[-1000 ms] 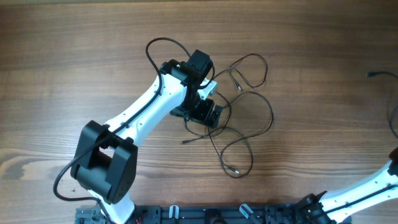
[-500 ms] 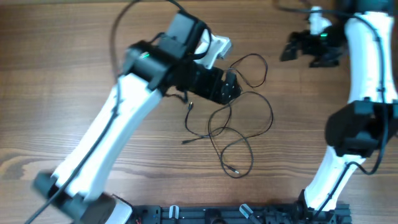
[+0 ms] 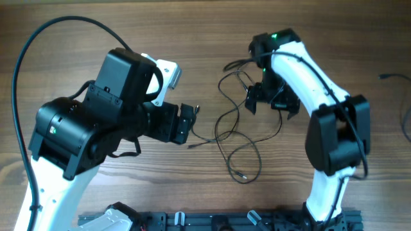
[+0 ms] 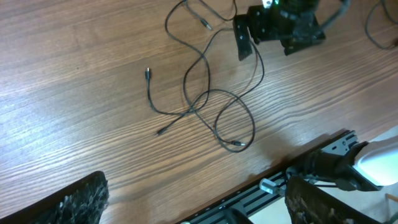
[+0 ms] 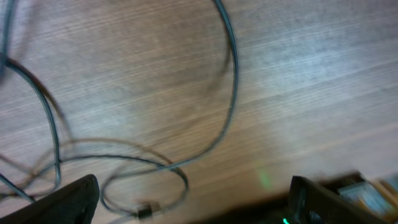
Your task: Untangle cables
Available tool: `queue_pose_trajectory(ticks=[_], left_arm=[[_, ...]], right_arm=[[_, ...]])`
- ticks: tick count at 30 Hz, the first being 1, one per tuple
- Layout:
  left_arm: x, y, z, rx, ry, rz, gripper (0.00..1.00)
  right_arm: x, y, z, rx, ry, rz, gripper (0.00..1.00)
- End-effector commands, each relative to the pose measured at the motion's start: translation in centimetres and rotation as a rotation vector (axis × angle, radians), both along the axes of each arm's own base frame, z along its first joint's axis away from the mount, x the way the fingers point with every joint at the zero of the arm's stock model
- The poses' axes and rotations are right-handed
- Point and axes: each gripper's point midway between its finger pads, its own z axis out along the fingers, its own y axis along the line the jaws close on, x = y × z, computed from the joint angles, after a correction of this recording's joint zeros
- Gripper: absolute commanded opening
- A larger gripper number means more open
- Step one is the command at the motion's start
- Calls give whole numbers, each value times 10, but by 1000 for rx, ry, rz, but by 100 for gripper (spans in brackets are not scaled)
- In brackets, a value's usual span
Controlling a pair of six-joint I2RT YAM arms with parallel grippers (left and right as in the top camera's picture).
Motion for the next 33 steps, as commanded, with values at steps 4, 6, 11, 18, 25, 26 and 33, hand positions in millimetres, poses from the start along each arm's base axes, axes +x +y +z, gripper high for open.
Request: queue_pose_trajectory(ticks=[4,6,11,18,25,26,33], left_arm=[[2,2,3,7,-15,5,94],[2,2,3,7,-15,5,94],[1,3,2,9,-12,5,95],[-1,4,1,14,-2,5,95],[-1,4,1,14,-2,5,95],[-1,4,1,14,-2,5,95],[0,4,0,14,-2,5,95]], right_arm=[[-43,-1,-5,67,-189,-136,100],[-55,6,-29,121,-187,-220,100],[-63,31,-59,241,-169,-451,99],[-28,48,-61,378,-314,-260,4],[39,75,64,529,-675,206,4],[48,79,103,545,-754,267,4],[54,81,306,593,-1151,454,4]])
